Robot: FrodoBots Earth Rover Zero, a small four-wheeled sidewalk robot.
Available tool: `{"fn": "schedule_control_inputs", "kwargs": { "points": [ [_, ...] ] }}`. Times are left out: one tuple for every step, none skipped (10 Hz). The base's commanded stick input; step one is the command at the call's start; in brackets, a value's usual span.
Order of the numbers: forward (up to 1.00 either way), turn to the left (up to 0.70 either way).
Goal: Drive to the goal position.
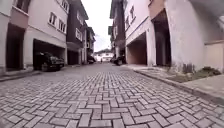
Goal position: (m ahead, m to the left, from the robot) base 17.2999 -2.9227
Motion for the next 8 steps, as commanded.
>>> {"fn": "schedule_control_inputs", "kwargs": {
  "points": [
    [0.7, 0.0],
    [0.7, 0.0],
    [0.7, 0.0],
    [0.7, 0.0],
    [0.7, 0.0],
    [0.7, 0.0],
    [0.7, 0.0],
    [0.7, 0.0]
  ]
}}
